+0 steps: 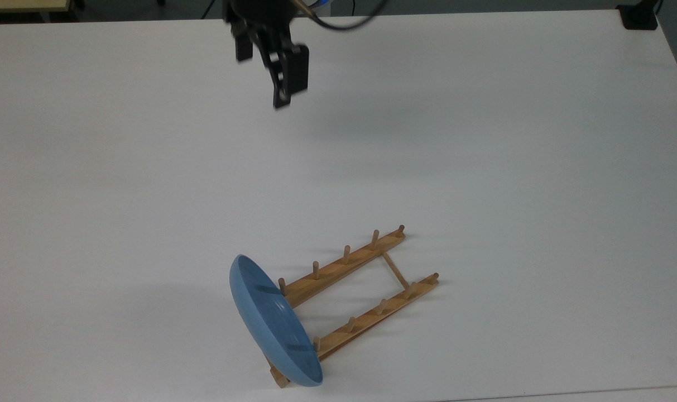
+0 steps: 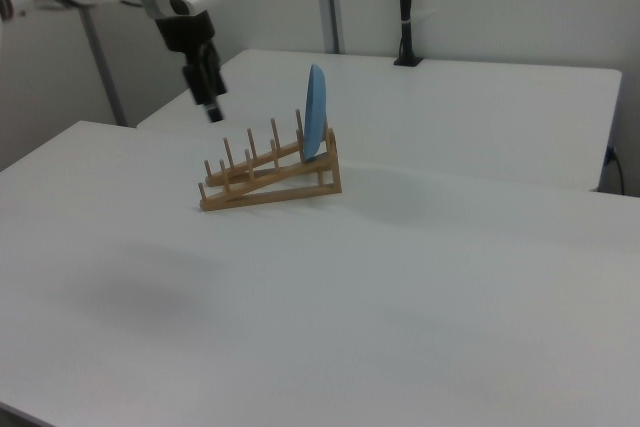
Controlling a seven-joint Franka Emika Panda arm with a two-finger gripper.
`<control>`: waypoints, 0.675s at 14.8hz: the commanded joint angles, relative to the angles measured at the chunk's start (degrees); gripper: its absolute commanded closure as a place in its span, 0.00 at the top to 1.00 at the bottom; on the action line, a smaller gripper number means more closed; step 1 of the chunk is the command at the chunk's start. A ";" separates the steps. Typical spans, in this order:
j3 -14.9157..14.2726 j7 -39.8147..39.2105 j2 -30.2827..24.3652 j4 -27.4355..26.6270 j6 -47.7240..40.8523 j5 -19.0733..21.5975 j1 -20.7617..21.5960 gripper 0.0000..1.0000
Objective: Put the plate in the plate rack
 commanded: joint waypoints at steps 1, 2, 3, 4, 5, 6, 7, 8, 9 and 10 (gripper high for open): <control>0.20 -8.27 -7.66 -5.73 -11.92 7.86 -3.00 1.00; 0.20 -11.60 -8.63 -6.96 -12.12 7.86 -3.00 1.00; 0.20 -16.33 -9.34 -7.75 -11.86 7.86 -3.44 1.00; 0.20 -21.34 -9.52 -7.93 -11.77 7.95 -4.05 1.00; 0.20 -25.66 -9.78 -7.68 -11.59 7.95 -4.32 1.00; 0.20 -30.22 -10.39 -7.76 -11.24 7.86 -4.49 1.00; 0.29 -36.19 -10.75 -8.02 -10.11 7.86 -5.02 1.00; 0.20 -43.03 -10.75 -8.11 -8.79 7.86 -5.80 1.00; 0.29 -48.93 -10.75 -8.11 -8.00 7.86 -6.42 1.00; 0.20 -53.34 -10.66 -8.20 -7.03 7.86 -7.04 1.00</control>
